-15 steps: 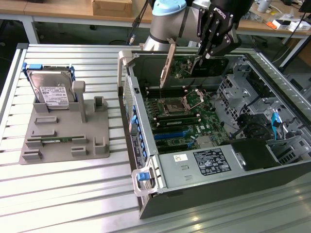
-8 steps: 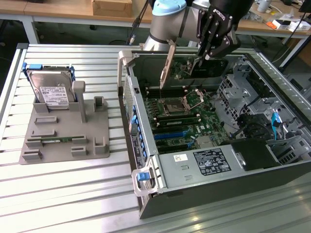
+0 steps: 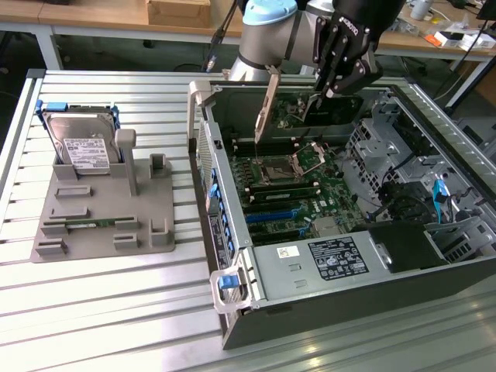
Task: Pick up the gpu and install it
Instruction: 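Insert the gpu into the slot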
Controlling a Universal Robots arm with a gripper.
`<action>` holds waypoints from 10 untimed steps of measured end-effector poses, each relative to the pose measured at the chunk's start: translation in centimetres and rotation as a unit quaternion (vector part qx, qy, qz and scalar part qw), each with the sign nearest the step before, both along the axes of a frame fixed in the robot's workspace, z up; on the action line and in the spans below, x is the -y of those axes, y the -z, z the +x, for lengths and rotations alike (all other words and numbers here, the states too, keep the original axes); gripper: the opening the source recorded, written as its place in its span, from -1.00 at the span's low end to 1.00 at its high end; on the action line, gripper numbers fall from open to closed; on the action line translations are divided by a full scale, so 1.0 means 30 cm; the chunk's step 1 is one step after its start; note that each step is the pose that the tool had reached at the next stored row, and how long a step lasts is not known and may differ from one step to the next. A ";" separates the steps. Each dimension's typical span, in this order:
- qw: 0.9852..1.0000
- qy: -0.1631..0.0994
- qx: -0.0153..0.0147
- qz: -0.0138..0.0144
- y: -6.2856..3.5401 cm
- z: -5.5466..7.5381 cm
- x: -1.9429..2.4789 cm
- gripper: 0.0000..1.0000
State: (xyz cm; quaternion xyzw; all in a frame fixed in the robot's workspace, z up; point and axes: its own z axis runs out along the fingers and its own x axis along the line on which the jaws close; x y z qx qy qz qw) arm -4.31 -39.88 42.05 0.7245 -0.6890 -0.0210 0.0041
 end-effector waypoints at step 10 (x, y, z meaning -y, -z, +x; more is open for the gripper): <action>1.000 0.000 0.000 0.000 0.017 0.000 0.001 -0.47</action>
